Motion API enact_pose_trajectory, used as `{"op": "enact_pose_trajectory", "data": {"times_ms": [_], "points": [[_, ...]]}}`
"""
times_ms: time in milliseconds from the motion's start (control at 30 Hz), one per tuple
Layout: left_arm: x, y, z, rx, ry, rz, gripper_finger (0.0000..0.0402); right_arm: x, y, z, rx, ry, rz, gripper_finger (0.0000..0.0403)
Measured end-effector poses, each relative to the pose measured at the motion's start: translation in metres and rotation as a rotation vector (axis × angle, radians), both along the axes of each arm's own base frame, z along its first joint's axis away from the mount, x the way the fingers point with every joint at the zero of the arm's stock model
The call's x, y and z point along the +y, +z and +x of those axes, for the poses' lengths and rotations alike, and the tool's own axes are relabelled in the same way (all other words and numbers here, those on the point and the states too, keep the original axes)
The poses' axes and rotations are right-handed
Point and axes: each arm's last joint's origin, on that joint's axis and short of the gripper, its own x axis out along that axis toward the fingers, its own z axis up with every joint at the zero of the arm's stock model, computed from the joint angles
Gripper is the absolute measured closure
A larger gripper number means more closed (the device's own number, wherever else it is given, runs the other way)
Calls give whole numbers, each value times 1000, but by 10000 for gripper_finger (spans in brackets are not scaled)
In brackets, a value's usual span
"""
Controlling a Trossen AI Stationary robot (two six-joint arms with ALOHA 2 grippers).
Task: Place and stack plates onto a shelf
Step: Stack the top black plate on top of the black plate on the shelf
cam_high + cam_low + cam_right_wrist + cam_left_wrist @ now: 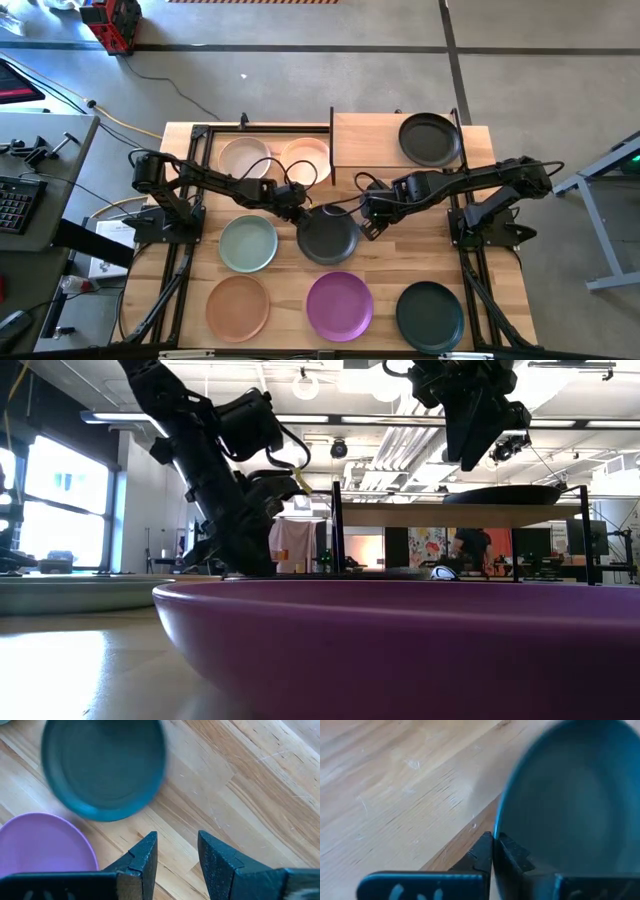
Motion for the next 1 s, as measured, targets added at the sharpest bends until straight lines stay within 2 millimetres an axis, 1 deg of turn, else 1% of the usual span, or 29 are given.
{"op": "enact_pose_trajectory", "data": {"times_ms": [167, 333, 733, 867, 1000], "points": [[0, 0, 0, 0, -1, 0, 397, 0, 0, 0, -1, 0, 0, 284], [0, 7, -1, -18, -1, 2, 399, 0, 0, 0, -1, 1, 5, 284], [0, 39, -8, -121, -7, 29, 400, 0, 2, 5, -60, -11, -14, 284], [-1, 52, -14, -142, 2, 33, 400, -1, 2, 5, -70, -74, -34, 284], [-3, 63, -21, -149, 24, 89, 401, -3, 2, 6, -77, -94, -34, 284]]}}
